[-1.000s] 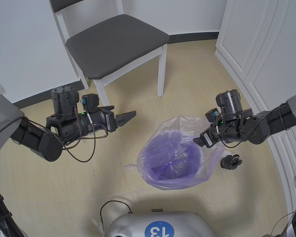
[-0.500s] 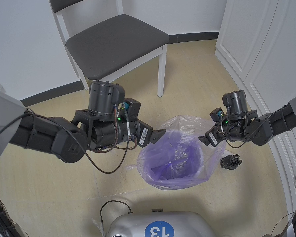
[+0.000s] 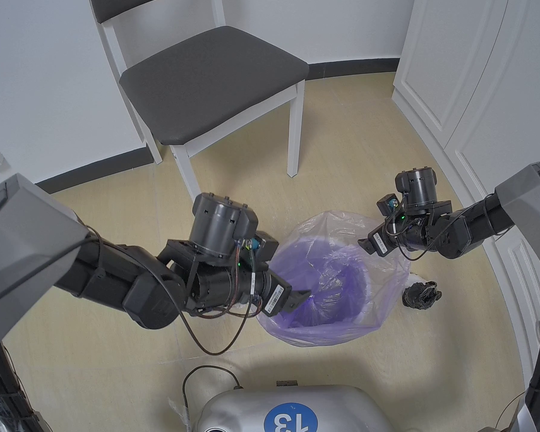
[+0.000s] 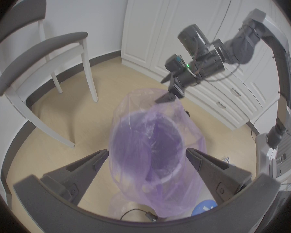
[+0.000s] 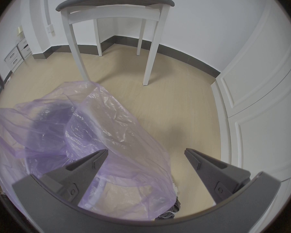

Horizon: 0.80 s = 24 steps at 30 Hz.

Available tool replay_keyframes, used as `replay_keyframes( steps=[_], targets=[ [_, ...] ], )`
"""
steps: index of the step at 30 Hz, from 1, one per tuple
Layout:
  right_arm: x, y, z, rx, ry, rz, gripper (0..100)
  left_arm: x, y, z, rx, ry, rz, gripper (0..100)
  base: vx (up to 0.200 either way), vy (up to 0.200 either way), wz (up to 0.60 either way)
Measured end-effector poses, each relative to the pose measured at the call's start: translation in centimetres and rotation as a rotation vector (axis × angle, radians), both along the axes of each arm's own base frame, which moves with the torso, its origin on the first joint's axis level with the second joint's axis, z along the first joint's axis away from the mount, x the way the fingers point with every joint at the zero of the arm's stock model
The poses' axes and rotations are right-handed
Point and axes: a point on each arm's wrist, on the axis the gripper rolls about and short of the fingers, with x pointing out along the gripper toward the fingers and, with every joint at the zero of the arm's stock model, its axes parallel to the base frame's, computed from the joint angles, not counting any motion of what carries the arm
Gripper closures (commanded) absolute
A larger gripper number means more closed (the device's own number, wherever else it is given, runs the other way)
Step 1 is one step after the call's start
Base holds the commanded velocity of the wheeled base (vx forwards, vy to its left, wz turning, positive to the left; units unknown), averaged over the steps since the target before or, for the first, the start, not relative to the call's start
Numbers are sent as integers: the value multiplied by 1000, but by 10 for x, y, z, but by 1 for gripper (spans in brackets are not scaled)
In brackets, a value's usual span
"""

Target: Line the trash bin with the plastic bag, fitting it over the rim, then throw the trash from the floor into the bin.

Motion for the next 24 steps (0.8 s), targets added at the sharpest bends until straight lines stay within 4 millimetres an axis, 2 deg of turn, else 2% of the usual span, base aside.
replay_keyframes(
  steps=[8,16,24],
  targets=[
    [15,-2,-10,16,1,-16,0,8,19,-24,54,50,42,0,0,0,0],
    [30,1,-17,29,-15,-25,0,36,43,-28,30,7,135,0,0,0,0],
    [51,2,-31,53,-23,-49,0,55,54,-51,28,1,183,0,0,0,0]
  ],
)
